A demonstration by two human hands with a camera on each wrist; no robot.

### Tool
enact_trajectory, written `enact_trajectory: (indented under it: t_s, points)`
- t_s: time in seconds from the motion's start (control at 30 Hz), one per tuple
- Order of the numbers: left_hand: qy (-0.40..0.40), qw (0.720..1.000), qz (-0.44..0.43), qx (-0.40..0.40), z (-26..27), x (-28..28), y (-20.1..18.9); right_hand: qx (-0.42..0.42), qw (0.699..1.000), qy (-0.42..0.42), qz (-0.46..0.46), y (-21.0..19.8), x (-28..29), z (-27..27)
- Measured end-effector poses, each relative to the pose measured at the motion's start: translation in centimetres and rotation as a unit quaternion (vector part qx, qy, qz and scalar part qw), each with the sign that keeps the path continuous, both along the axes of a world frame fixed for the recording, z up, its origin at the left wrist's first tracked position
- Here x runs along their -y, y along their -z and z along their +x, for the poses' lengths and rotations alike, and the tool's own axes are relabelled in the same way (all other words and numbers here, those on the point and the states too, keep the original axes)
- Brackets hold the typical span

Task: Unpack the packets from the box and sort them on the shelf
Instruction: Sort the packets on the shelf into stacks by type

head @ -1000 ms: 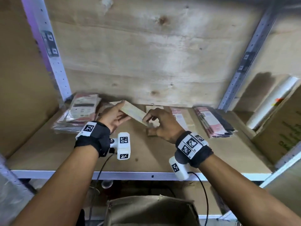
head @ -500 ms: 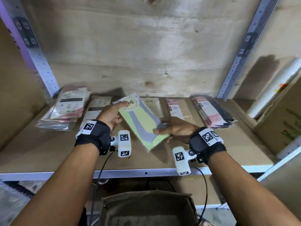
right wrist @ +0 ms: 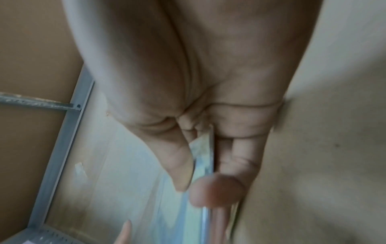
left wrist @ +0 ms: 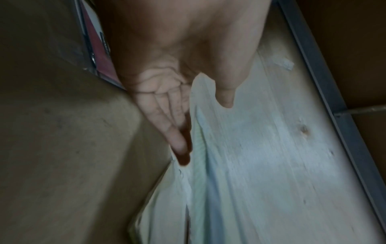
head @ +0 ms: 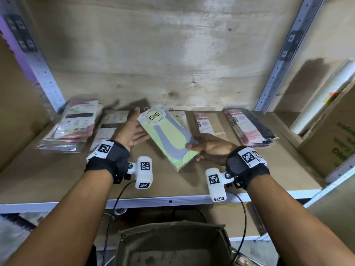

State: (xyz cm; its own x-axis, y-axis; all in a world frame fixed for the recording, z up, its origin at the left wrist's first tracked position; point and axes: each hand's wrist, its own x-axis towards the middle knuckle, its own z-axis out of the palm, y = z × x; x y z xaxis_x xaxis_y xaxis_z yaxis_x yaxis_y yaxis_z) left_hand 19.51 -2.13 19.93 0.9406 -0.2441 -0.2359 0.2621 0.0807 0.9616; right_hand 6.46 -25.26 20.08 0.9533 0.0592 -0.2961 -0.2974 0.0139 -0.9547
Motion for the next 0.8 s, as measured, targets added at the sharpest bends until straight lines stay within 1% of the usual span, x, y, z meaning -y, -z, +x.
enact_trajectory:
  t_s: [0.1, 0.17, 0.2, 0.27, 0.33, 0.43, 0.53, 0.67, 0.8]
  points:
    - [0.111, 0.992, 0.065, -0.008, -1.6, 0.9, 0.1, 0.006, 0.995, 0.075, 0.067, -0.1, -0.4, 0.8]
    - [0.193, 0.976, 0.095, 0.018, -2.6, 1.6, 0.2, 0.009, 0.991, 0.101, 0.088, -0.2, -0.7, 1.4]
    - [0.212, 0.972, 0.099, 0.036, -3.0, 1.9, 0.2, 0.010, 0.990, 0.110, 0.085, -0.1, -0.8, 1.7]
    - [0.202, 0.973, 0.097, 0.064, -3.2, 2.5, 0.1, 0.008, 0.989, 0.134, 0.058, 0.0, -1.1, 2.3]
    - [0.172, 0.977, 0.095, 0.079, -3.1, 2.9, 0.0, 0.009, 0.988, 0.157, 0.000, 0.2, -1.2, 2.9]
    - [0.111, 0.984, 0.108, 0.086, -2.5, 3.5, 0.2, 0.025, 0.972, 0.172, -0.160, 0.1, -0.6, 4.0]
    - [0.067, 0.985, 0.128, 0.097, -1.6, 4.1, 0.4, 0.023, 0.943, 0.184, -0.275, 0.1, 0.2, 5.3]
    - [0.040, 0.981, 0.158, 0.101, -0.6, 4.8, 0.9, 0.027, 0.905, 0.213, -0.367, -0.2, 0.3, 5.6]
    - [0.043, 0.980, 0.177, 0.080, -0.5, 5.6, 1.1, 0.013, 0.884, 0.204, -0.421, -0.6, -0.1, 5.7]
